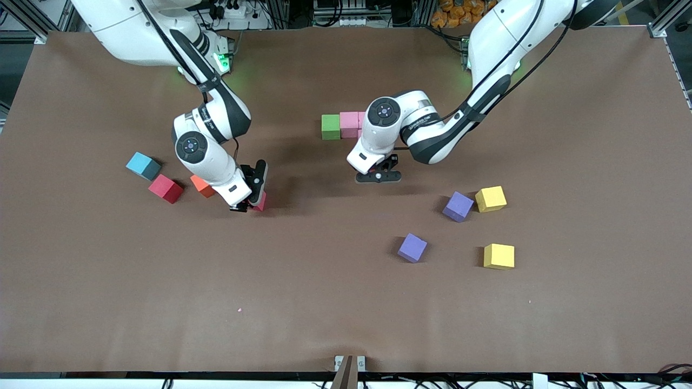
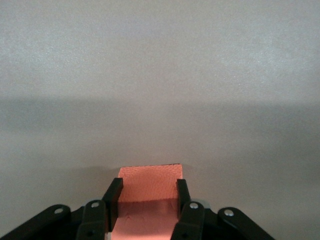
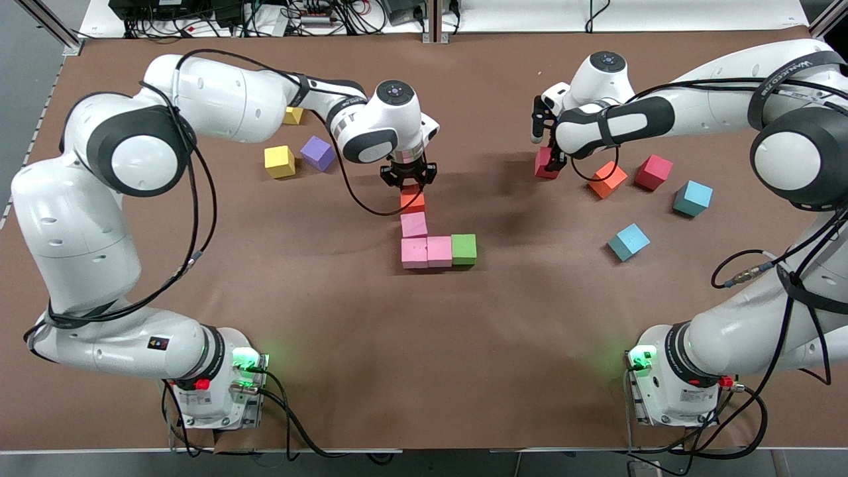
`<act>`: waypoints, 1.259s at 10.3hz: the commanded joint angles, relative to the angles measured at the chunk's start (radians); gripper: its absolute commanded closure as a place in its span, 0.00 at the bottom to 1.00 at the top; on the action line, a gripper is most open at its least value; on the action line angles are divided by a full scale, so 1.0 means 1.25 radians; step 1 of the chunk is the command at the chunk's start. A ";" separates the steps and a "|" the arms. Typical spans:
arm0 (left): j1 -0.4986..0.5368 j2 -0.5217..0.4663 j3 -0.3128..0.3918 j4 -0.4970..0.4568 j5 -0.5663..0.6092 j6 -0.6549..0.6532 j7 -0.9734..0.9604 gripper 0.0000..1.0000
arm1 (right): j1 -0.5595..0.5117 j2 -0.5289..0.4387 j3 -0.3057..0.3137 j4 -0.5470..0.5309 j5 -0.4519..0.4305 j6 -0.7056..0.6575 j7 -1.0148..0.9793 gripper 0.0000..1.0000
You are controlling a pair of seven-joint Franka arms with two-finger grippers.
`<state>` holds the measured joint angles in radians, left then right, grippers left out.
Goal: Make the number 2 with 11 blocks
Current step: 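Grasp the dark pink cube with the right gripper while the left holds orange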
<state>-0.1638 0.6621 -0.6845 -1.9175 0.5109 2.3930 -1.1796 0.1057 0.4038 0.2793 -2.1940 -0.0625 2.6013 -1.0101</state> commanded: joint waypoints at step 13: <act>-0.017 0.002 0.005 -0.013 0.026 -0.039 -0.037 0.64 | -0.005 -0.059 0.005 0.008 0.012 -0.044 -0.017 0.58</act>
<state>-0.1758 0.6606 -0.6862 -1.9176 0.5110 2.3690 -1.1844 0.1056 0.3552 0.2800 -2.1786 -0.0625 2.5726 -1.0128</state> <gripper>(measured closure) 0.520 0.436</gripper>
